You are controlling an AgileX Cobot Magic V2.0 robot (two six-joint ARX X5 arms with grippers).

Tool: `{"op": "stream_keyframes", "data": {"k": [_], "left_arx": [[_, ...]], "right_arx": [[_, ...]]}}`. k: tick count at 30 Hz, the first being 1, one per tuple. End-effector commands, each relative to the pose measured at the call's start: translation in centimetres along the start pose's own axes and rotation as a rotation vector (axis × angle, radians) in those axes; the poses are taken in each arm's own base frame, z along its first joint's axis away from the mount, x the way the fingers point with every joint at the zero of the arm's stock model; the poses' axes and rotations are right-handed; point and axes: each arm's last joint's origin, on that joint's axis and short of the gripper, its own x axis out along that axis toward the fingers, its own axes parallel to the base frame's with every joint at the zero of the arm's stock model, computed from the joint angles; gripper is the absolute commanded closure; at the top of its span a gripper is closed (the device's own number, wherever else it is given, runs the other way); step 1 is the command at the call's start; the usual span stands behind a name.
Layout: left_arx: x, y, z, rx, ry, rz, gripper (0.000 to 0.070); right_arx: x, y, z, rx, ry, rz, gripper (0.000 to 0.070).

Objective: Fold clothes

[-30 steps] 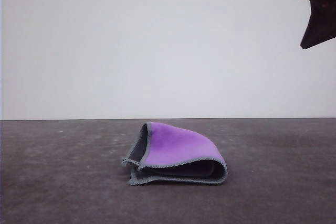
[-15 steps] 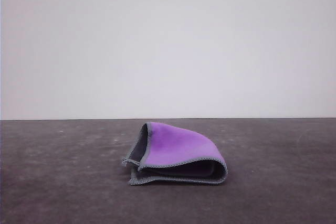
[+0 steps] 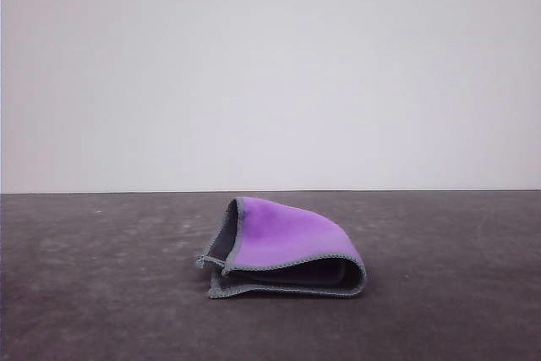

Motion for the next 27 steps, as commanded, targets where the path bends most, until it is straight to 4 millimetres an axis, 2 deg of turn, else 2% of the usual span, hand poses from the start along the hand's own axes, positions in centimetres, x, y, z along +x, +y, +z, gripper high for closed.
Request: {"op": "stream_keyframes", "data": {"k": [1, 15, 27], "left_arx": [[0.1, 0.1, -0.4, 0.002, 0.023, 0.007, 0.0683], [0.1, 0.1, -0.4, 0.002, 0.023, 0.007, 0.0683], [0.1, 0.1, -0.4, 0.002, 0.023, 0.007, 0.0683]], "right_arx": [[-0.1, 0.0, -0.5, 0.014, -0.008, -0.020, 0.0684], [-0.2, 0.3, -4.5, 0.045, 0.031, -0.041, 0.0684], [-0.2, 0.1, -4.7, 0.046, 0.048, -0.058, 0.0684]]}}
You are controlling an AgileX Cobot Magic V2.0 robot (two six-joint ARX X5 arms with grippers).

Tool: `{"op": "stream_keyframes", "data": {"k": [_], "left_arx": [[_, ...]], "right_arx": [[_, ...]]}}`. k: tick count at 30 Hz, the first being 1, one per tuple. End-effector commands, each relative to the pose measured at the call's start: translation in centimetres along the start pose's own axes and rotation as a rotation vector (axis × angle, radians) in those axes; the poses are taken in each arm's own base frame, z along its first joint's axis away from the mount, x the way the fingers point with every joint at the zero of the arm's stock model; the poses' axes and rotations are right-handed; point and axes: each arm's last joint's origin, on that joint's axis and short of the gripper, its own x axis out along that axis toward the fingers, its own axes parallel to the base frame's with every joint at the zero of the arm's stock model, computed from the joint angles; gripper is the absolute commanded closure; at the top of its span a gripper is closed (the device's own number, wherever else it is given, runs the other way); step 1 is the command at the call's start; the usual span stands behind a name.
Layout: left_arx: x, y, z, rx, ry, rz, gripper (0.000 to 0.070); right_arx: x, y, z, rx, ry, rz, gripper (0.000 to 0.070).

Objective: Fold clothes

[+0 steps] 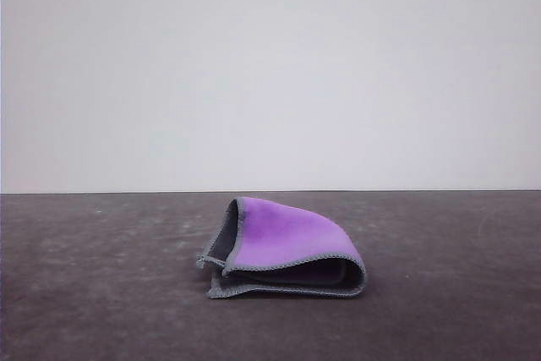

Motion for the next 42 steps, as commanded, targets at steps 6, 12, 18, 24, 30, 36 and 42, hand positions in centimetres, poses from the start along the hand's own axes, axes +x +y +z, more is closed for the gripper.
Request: {"op": "stream_keyframes", "data": {"k": [6, 12, 18, 24, 30, 36, 42], "left_arx": [[0.05, 0.05, -0.37, 0.002, 0.023, 0.007, 0.0683], [0.05, 0.05, -0.37, 0.002, 0.023, 0.007, 0.0683], [0.05, 0.05, -0.37, 0.002, 0.023, 0.007, 0.0683], [0.05, 0.05, -0.37, 0.002, 0.023, 0.007, 0.0683], [0.05, 0.05, -0.37, 0.002, 0.023, 0.007, 0.0683], [0.05, 0.05, -0.37, 0.002, 0.023, 0.007, 0.0683], [0.05, 0.05, -0.37, 0.002, 0.023, 0.007, 0.0683]], "right_arx": [[0.04, -0.04, -0.04, 0.018, -0.006, -0.007, 0.0684], [0.04, -0.03, -0.04, 0.018, -0.006, -0.006, 0.0684], [0.04, -0.03, -0.04, 0.018, -0.006, -0.006, 0.0684], [0.04, -0.03, -0.04, 0.018, -0.006, -0.006, 0.0684], [0.04, -0.03, -0.04, 0.018, -0.006, -0.006, 0.0684], [0.04, -0.03, -0.04, 0.018, -0.006, -0.006, 0.0684], [0.04, -0.03, -0.04, 0.018, -0.006, -0.006, 0.0684]]}}
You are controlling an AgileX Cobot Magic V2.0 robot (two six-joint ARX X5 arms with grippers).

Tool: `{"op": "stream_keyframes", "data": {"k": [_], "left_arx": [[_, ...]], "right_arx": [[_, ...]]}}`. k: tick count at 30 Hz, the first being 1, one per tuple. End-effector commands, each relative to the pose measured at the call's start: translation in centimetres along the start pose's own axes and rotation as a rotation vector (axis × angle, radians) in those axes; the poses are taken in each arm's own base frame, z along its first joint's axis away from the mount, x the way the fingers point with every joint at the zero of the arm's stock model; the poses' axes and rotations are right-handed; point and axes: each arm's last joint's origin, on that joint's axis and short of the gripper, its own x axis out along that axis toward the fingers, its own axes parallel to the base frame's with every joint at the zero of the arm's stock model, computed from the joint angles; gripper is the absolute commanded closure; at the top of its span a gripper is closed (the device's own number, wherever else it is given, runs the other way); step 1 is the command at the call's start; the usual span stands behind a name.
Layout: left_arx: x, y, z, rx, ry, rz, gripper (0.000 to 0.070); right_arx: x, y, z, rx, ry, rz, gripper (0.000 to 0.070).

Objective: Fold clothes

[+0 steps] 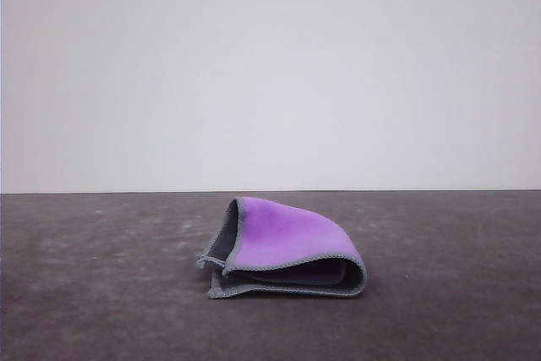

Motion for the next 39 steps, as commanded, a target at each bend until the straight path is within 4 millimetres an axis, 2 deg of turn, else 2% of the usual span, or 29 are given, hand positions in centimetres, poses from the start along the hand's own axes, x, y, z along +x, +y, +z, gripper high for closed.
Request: {"op": "stream_keyframes", "data": {"k": [1, 39], "left_arx": [[0.05, 0.05, -0.36, 0.002, 0.023, 0.007, 0.0683], [0.05, 0.05, -0.36, 0.002, 0.023, 0.007, 0.0683]], "right_arx": [[0.04, -0.02, -0.08, 0.018, -0.002, -0.003, 0.0684], [0.04, -0.02, -0.07, 0.018, -0.002, -0.003, 0.0684]]}}
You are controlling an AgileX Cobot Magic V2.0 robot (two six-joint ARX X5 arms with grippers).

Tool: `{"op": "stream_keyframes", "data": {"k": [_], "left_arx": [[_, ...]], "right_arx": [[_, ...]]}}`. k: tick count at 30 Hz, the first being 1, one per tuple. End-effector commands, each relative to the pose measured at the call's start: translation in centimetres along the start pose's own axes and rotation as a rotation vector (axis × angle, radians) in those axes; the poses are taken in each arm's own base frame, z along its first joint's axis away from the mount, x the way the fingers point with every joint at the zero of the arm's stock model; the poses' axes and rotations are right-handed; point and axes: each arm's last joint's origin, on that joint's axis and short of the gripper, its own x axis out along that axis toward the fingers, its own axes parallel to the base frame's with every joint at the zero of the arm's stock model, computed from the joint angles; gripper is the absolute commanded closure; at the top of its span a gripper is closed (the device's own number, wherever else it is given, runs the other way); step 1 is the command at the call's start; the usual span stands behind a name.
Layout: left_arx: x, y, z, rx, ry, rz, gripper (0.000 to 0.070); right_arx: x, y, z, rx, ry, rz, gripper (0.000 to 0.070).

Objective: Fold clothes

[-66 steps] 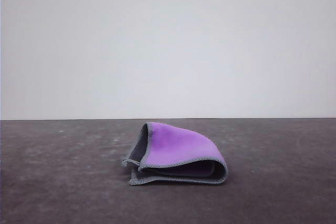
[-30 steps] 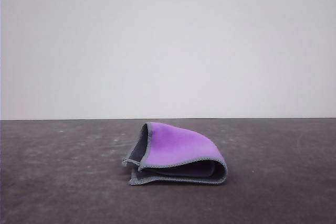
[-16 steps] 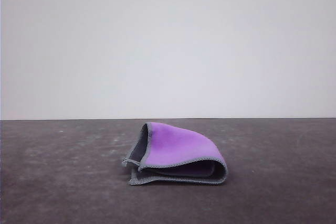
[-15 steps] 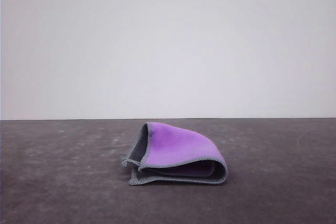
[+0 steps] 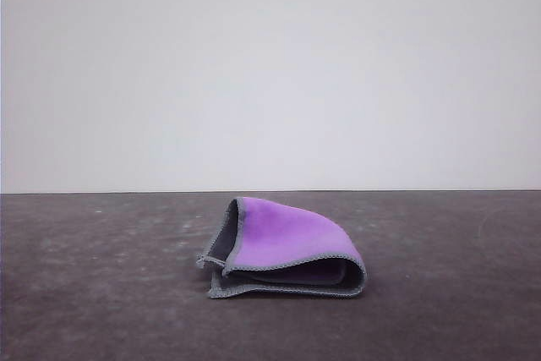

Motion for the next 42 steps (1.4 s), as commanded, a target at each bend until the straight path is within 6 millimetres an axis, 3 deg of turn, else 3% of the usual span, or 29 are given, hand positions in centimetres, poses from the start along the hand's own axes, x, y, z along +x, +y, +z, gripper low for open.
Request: {"op": "stream_keyframes", "data": {"k": [1, 42], "left_arx": [[0.05, 0.05, -0.37, 0.002, 0.023, 0.007, 0.0683], [0.05, 0.05, -0.37, 0.002, 0.023, 0.007, 0.0683]], "right_arx": [[0.04, -0.02, -0.07, 0.018, -0.002, -0.004, 0.0684], [0.04, -0.02, -0.07, 0.018, -0.002, -0.004, 0.0684]]}}
